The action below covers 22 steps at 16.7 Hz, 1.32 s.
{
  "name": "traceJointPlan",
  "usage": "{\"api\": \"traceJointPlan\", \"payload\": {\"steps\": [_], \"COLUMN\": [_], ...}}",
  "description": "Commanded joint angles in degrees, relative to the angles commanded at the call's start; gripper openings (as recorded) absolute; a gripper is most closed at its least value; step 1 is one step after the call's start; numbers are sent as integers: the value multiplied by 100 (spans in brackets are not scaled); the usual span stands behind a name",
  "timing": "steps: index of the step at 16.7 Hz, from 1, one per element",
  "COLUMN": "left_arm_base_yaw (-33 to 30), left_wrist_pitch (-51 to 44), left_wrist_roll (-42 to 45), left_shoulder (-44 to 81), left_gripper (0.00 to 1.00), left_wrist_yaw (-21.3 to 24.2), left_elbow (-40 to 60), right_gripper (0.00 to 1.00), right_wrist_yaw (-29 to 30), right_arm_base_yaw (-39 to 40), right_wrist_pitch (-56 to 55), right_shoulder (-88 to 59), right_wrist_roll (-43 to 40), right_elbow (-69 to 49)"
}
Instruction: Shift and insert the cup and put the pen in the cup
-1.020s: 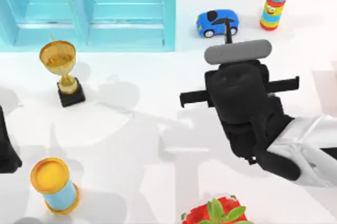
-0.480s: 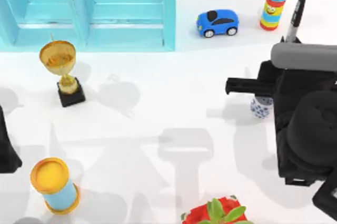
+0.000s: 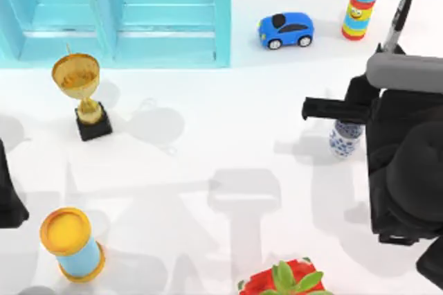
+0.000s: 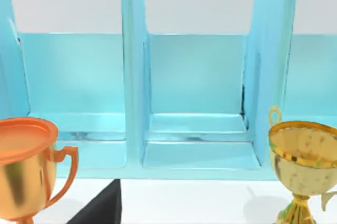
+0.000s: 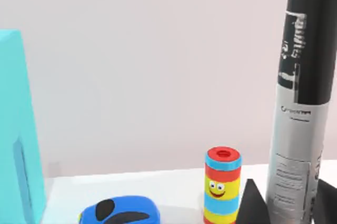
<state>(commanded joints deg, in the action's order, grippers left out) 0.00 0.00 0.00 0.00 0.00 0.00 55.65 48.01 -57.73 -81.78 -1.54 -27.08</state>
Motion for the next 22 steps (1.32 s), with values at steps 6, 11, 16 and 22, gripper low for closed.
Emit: {"api": "traceJointPlan", "payload": {"steps": [6, 11, 16, 22], "left_arm_base_yaw": [0, 0, 0, 0], "left_wrist_pitch": [0, 0, 0, 0], "left_wrist_roll": [0, 0, 0, 0], "left_shoulder": [0, 0, 0, 0], "left_gripper": [100, 100, 100, 100], "left_wrist_yaw": [0, 0, 0, 0], "left_elbow": [0, 0, 0, 0], "right_gripper": [0, 0, 30, 75], "right_wrist_yaw": [-472, -693, -693, -693], "right_arm_base_yaw": [-456, -684, -684, -684], "right_wrist_pitch": [-392, -575, -575, -575], "right_shoulder": [-659, -933, -933, -933], "right_wrist_roll": [29, 48, 48, 48], "right_elbow": [-222, -327, -327, -327]}}
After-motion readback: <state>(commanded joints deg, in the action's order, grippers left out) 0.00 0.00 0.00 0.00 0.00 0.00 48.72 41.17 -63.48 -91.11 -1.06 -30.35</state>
